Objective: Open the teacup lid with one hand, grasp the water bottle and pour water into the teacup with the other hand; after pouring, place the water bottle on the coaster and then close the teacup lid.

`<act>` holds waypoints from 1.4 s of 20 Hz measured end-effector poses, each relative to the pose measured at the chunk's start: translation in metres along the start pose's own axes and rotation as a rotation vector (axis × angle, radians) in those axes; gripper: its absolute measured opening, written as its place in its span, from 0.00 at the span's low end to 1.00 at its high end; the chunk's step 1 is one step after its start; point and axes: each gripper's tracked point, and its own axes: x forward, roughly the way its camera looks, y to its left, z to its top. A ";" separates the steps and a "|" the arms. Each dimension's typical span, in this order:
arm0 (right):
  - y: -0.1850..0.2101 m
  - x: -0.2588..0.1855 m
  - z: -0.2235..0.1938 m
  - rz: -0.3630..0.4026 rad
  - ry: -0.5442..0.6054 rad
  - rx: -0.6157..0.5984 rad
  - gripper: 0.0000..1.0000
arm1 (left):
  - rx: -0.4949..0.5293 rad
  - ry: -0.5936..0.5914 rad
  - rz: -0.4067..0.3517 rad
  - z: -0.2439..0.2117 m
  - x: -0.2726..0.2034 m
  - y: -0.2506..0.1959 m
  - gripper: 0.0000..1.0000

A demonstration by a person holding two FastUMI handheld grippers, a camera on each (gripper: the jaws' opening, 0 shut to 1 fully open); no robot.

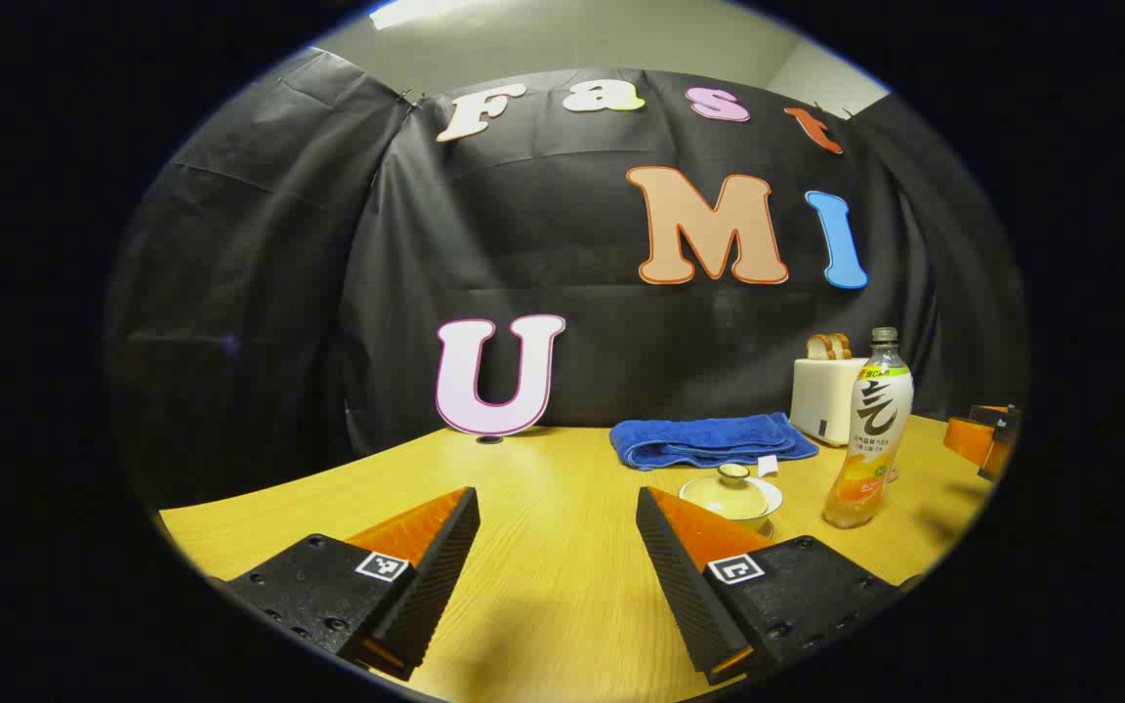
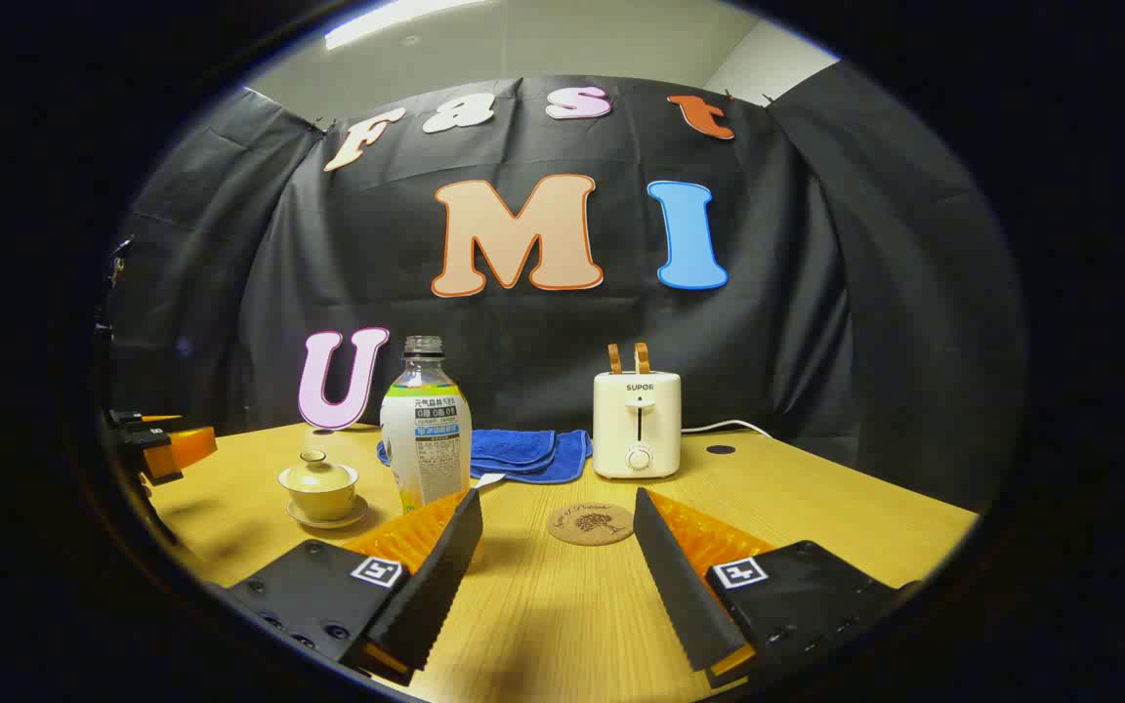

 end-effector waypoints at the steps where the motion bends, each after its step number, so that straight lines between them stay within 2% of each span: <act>1: 0.000 0.000 0.000 0.000 0.000 0.000 0.98 | 0.000 -0.002 0.000 -0.001 0.001 0.000 0.94; 14: 0.000 0.000 -0.001 0.000 0.000 0.000 0.98 | -0.001 -0.002 0.001 -0.002 0.001 0.001 0.95; 19: 0.000 0.000 0.000 0.000 0.000 0.000 0.98 | -0.001 -0.006 -0.094 0.000 -0.002 -0.013 0.94; 28: 0.000 0.000 0.000 0.000 0.001 0.000 0.98 | -0.002 -0.006 -0.296 -0.002 0.028 -0.065 0.94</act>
